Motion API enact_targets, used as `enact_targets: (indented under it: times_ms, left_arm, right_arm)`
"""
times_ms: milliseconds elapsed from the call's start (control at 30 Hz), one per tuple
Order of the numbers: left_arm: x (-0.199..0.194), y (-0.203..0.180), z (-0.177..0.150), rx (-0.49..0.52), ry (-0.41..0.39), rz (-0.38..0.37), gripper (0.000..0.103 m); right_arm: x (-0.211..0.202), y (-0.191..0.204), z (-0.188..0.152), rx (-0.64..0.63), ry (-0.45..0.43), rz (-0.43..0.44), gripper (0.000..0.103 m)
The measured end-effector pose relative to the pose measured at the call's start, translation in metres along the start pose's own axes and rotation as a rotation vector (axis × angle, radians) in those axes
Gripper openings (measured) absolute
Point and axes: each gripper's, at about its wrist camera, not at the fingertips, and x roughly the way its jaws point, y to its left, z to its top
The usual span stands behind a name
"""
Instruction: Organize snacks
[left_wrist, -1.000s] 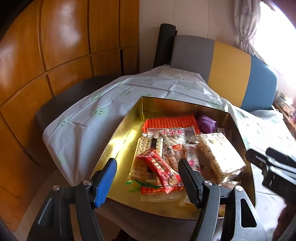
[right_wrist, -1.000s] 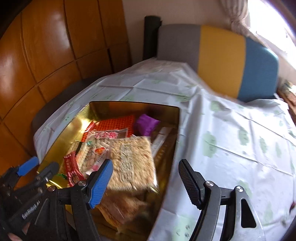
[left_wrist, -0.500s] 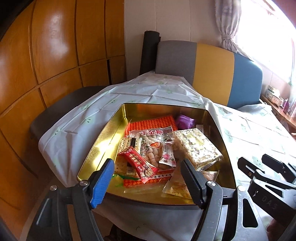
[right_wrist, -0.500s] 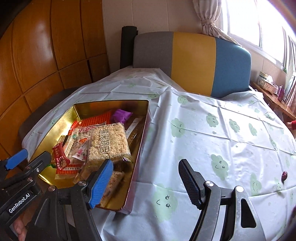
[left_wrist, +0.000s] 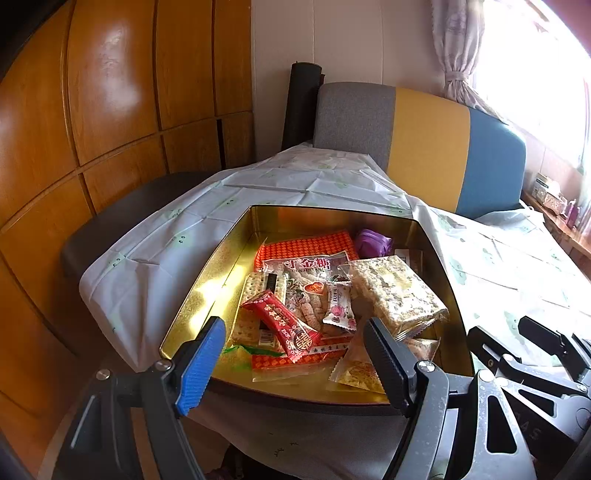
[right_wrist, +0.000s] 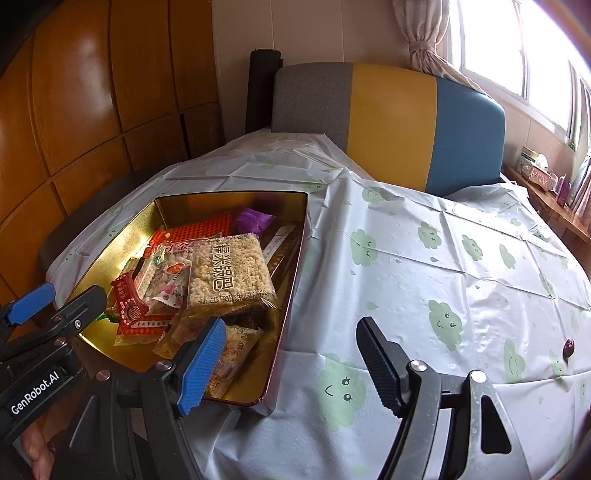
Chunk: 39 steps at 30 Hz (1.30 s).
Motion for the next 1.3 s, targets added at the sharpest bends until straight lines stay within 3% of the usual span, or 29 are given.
enact_targets:
  times_ms: [1300]
  left_arm:
    - [0.0037, -0.0025, -0.0022, 0.018, -0.016, -0.005, 0.08]
  right_arm:
    - [0.0088, 0.0024, -0.0077, -0.017, 0.019, 0.017, 0.075]
